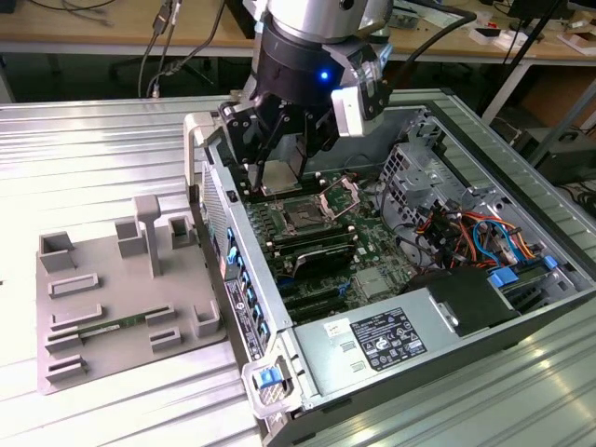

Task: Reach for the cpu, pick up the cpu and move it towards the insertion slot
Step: 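Pick up the cpu and move it towards the insertion slot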

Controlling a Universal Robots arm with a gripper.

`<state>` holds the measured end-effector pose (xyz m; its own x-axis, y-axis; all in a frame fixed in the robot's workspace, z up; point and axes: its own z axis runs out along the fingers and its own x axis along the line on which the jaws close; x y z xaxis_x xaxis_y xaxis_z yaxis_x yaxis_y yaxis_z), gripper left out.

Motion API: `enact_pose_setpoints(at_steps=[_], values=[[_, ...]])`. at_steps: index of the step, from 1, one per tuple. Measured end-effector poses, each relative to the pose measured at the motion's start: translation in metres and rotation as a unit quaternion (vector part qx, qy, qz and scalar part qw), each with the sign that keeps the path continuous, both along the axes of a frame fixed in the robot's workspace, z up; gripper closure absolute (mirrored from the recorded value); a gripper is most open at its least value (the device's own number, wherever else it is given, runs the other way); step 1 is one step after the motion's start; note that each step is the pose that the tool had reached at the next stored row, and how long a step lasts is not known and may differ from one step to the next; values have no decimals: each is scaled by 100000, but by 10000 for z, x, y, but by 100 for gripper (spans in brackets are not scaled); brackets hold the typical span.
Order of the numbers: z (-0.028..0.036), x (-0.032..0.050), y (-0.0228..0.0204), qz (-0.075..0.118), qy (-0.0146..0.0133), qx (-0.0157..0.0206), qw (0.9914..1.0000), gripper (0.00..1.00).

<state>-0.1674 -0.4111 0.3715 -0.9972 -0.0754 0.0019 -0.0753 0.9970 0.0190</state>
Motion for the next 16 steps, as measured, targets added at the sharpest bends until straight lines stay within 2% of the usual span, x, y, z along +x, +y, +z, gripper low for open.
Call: enact_pose_setpoints(at_steps=[16], values=[[-44, 116, 0, -2, 0, -1, 100000, 45]])
